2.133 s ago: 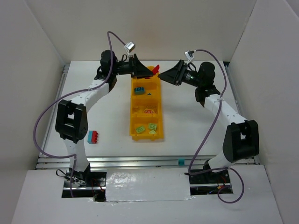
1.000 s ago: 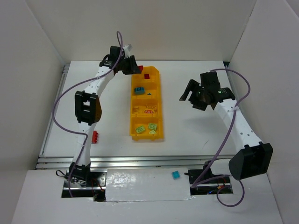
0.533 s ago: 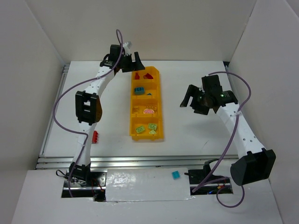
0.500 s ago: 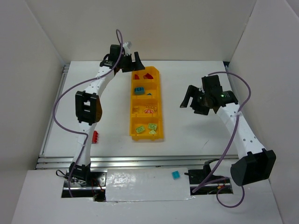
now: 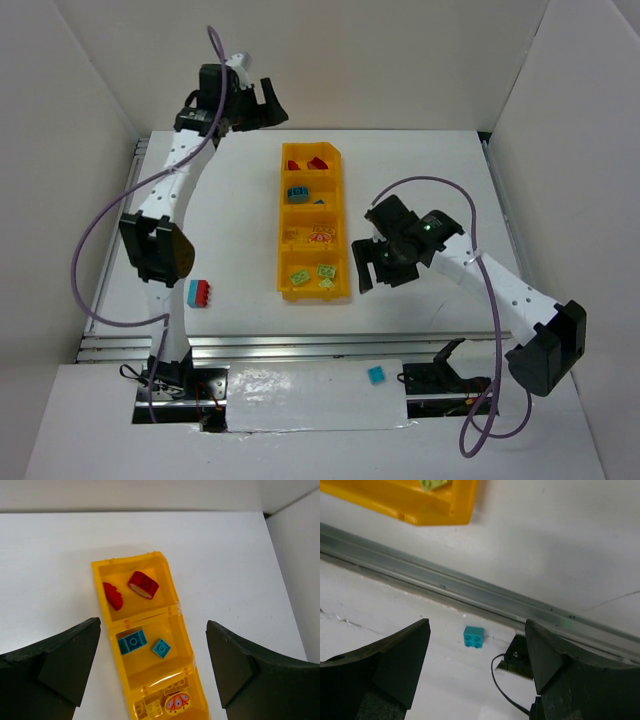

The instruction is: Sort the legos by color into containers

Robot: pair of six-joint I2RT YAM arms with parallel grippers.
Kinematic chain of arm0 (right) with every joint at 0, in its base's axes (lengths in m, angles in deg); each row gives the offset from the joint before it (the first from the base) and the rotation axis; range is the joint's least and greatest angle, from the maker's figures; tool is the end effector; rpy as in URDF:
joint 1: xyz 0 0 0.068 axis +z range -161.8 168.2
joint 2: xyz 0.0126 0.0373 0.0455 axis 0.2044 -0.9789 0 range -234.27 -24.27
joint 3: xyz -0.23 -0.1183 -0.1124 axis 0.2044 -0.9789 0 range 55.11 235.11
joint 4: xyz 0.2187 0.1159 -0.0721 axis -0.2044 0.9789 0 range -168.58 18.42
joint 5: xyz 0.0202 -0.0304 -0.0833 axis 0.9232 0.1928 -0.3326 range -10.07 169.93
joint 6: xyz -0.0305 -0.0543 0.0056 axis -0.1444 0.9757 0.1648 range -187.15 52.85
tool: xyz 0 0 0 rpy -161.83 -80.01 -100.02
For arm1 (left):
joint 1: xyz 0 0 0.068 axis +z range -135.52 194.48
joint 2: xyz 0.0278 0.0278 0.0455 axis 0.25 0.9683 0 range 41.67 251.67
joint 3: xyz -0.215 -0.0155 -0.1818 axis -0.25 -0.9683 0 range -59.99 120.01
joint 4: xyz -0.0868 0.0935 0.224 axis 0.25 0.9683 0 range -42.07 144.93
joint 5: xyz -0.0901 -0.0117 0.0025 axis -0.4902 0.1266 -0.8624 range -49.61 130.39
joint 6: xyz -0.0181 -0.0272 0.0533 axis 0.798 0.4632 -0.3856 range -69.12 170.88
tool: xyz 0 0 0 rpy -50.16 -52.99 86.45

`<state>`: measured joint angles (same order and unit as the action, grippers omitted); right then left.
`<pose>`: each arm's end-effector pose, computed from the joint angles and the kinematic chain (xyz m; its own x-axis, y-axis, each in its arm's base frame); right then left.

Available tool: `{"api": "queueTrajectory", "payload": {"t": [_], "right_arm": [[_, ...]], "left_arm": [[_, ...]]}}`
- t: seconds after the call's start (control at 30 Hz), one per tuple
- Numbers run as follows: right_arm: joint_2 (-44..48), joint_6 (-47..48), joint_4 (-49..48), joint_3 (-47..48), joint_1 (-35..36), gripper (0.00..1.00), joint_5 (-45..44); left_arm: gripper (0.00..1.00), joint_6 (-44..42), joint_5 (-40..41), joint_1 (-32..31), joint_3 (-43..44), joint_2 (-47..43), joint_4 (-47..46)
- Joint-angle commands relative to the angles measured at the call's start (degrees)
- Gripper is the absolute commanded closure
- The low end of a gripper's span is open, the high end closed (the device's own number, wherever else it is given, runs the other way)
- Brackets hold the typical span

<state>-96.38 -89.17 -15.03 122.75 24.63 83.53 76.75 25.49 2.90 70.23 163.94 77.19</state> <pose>0.1805 0.1369 0.3020 -0.9210 -0.2146 -0.3251 -0.2871 0.9380 0.1943 0.4955 -0.1139 0.3938 -0.5075 -0.3263 -0.7975 0.2302 0.8405 -0.4905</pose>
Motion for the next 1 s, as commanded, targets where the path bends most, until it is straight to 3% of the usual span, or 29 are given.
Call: {"api": "queueTrajectory", "payload": {"t": [0.0,0.2,0.5,0.97], "right_arm": [[1.0,-2.0,4.6,-1.3,3.6,0.17,-1.3],[2.1,-11.8,4.1,-11.2,11.6,0.21,1.1],[9.5,-27.5,0.2,-19.9,24.5,0.24,-2.5],[2.2,-30.5,-9.0,-26.2,29.3,0.29,-5.2]], "left_arm": [[0.01,1.9,8.8,2.7,-3.5,-6.1,7.5],[0.01,1.3,16.3,3.3,-10.6,-12.8,14.8],[0.00,0.0,12.7,3.3,-28.4,-23.2,12.5],[0.00,-1.6,12.4,3.3,-37.2,-33.2,12.0]]}}
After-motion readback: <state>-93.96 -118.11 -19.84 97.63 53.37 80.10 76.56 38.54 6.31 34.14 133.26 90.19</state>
